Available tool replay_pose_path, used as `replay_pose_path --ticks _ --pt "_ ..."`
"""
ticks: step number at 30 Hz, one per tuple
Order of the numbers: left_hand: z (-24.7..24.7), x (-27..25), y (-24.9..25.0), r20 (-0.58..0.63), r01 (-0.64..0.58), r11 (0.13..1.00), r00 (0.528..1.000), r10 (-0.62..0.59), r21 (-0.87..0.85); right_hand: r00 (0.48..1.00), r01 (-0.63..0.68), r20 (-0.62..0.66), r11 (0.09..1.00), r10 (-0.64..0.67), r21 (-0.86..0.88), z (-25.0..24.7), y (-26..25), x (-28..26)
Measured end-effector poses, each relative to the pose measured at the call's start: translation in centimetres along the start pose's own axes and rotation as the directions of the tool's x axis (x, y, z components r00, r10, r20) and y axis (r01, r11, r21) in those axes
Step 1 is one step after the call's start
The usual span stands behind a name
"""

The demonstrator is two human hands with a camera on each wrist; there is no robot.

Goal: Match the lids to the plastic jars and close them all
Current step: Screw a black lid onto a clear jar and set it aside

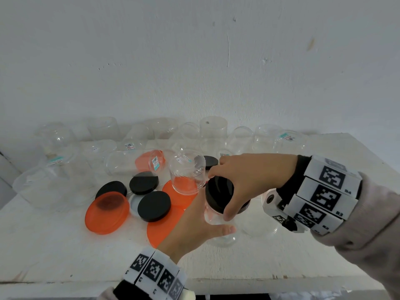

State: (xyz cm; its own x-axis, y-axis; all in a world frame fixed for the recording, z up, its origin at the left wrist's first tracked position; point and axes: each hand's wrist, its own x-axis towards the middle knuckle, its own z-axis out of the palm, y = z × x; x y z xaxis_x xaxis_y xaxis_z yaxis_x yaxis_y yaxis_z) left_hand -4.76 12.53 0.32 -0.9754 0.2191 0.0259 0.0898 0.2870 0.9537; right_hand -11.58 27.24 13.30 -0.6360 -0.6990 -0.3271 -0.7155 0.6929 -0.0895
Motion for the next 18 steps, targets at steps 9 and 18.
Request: replay_pose_path --ticks 9,18 --pt "0.4 -0.2 -0.2 -0.039 -0.007 1.000 0.999 0.008 0.003 0.994 0.102 0.033 0.992 -0.105 0.080 -0.9 -0.1 -0.2" --pt "0.4 -0.4 0.0 0.003 -0.008 1.000 1.000 0.008 -0.026 0.996 -0.071 -0.057 0.997 0.073 0.038 0.9 -0.1 0.0"
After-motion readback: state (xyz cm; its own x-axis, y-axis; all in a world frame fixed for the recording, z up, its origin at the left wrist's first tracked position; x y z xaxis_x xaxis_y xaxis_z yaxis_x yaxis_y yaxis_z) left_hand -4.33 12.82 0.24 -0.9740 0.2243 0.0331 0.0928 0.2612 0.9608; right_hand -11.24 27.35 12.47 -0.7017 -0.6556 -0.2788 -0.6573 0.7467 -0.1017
